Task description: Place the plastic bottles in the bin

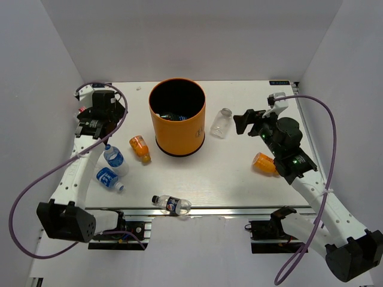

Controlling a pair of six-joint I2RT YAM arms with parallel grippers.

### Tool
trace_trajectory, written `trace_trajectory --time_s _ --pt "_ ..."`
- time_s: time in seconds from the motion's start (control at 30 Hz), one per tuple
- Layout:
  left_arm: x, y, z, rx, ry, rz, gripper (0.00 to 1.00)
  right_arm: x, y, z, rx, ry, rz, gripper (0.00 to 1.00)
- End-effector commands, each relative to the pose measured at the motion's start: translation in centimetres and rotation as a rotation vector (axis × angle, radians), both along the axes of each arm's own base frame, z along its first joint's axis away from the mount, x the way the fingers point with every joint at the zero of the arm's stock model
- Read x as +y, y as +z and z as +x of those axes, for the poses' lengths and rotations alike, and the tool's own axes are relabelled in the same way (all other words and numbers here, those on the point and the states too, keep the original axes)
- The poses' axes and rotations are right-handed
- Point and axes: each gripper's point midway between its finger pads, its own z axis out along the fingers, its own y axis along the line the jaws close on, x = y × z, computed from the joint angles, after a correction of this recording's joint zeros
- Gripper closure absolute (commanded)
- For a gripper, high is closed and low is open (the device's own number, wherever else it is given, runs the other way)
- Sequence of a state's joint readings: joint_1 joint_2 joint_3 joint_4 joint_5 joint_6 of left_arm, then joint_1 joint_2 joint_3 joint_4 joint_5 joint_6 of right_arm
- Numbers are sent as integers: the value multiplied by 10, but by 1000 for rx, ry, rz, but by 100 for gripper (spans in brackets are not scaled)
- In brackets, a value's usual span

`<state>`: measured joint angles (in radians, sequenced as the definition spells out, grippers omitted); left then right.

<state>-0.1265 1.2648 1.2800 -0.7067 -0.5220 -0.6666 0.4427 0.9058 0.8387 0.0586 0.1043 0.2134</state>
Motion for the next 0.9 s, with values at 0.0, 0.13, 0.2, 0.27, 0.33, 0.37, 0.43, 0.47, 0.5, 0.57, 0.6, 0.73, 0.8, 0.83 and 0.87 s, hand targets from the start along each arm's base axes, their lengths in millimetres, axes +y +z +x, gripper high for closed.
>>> trace_trajectory --time_s 0.0,0.13,0.2,0.27,0.33,0.37,0.43,0.47,0.5,0.57,0.6,0.73,0.8,0.83,0.87 --pt "19 -5 -41 80 126 17 2 -15 11 7 -37 -80 49 11" --pt "19 -19 -60 182 99 35 2 -27 -5 13 8 -124 35 11" --pt "18 -27 -69 224 76 41 2 -30 -14 14 23 -129 27 11" --pt "20 -31 -79 252 81 51 2 -30 -20 13 31 -117 17 11" --pt "17 -35 -83 268 43 50 2 -32 -28 13 40 -120 10 11" --pt "13 -38 -83 257 19 38 2 -32 -31 14 42 -119 6 11" --pt "-3 -47 -82 257 -63 -19 2 -33 -35 15 43 -122 2 11" --pt "-7 -48 -82 253 -93 -27 2 -32 -40 16 56 -123 -2 11" --pt "-8 -54 -86 266 -102 -31 2 -33 -41 17 57 -125 -4 11" --pt "-3 -59 -92 287 -86 -8 2 -34 -44 19 67 -129 -8 11" --pt "1 -65 -96 308 -70 3 2 -34 -45 19 70 -129 -11 11" --pt "2 -77 -102 349 -70 14 2 -34 -46 19 71 -126 -7 11" --pt "4 -79 -101 346 -61 23 2 -35 -47 19 70 -127 -10 11" --pt "6 -83 -102 357 -55 29 2 -35 -47 19 69 -127 -10 11" --pt "7 -84 -101 356 -50 35 2 -35 -48 19 71 -129 -11 11"
